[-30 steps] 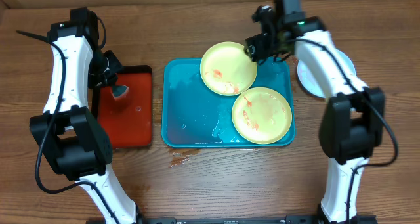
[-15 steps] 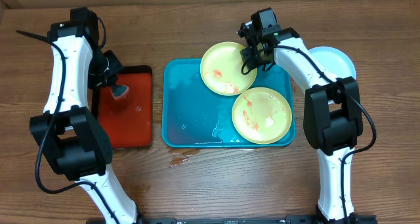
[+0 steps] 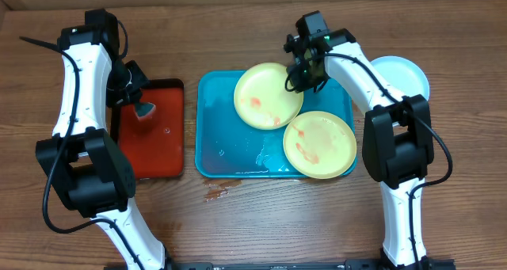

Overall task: Clean dirty plates on tray and stack at the side
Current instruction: 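Grip the rim of the top yellow plate with right gripper, then wet the sponge on the red tray and move it to the yellow plate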

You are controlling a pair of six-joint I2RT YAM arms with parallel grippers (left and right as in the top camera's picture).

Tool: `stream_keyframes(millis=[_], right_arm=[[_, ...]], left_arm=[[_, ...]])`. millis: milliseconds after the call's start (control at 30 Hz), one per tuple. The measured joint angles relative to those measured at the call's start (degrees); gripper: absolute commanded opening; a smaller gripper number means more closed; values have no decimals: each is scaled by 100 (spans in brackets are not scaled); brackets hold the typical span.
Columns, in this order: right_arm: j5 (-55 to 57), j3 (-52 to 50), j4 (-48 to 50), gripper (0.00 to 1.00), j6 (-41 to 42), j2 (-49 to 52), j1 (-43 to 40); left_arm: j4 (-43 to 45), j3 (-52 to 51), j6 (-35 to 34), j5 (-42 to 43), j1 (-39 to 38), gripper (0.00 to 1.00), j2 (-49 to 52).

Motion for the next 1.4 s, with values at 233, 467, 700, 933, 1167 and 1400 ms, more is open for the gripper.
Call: stream_keyframes(millis=[233,467,700,933,1167,1400], right_arm=[[-636,282,-723,4,483,2,308],[-778,262,-713,4,809,4,428],[-800,-72,-498,4,907,11,431],[-839,-90,-437,4,1200,26,431],[-841,-90,-439,4,1285,26,431],[-859,-446,92,4,1565,26,431]], left_arm=[[-70,0,0,15,0,4,0],[284,-417,-17,-24,0,4,0],[1329,-1657,-28,-9,0,4,0],[2096,-2417,-28,4,2,4,0],[1082,-1871,-24,11,0,4,0],[116,-330,407,442,-13,4,0]])
